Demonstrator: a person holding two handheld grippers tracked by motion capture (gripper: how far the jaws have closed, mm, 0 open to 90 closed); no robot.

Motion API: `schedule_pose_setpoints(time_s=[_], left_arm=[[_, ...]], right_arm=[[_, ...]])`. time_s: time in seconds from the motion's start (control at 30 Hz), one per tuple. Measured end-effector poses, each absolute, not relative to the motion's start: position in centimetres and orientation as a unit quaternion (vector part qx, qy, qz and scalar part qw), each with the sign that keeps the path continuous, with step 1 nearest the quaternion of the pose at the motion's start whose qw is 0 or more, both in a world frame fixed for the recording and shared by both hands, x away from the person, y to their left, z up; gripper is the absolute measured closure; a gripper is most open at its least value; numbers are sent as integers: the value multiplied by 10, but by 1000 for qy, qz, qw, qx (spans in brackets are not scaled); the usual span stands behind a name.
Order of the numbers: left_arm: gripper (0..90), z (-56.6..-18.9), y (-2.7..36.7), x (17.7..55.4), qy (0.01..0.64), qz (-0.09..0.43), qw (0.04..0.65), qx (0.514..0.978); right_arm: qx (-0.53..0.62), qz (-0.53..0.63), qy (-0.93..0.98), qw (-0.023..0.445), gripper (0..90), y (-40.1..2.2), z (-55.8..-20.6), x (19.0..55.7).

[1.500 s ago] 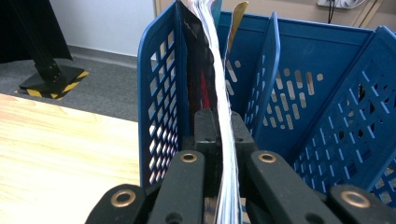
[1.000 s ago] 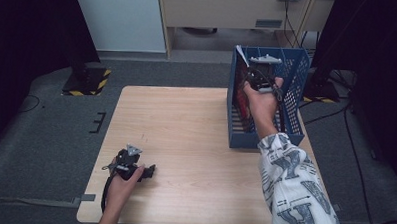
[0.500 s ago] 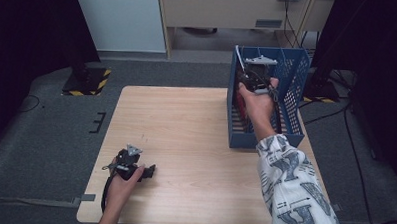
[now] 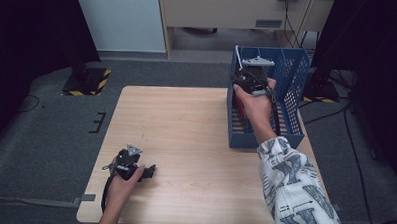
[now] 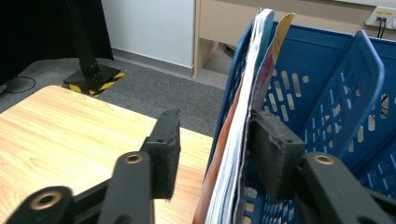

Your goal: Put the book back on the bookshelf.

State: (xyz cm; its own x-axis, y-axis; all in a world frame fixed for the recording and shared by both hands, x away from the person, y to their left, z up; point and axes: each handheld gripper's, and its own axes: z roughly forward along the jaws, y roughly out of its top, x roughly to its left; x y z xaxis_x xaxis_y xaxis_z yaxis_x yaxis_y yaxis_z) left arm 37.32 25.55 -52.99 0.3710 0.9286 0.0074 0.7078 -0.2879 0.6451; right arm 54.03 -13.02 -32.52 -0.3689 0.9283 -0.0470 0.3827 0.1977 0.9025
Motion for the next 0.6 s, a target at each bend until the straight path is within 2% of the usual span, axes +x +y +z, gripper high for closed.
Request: schedule_pose_setpoints(time_s=[0.27,0.6], left_arm=[[33,-530,255,373,526,196,282,778],[32,-530,255,373,523,196,282,780]], right_arm=[[455,437,705,325,425,-125,-327,538],[446,445,701,333,219,-125,-326,533]])
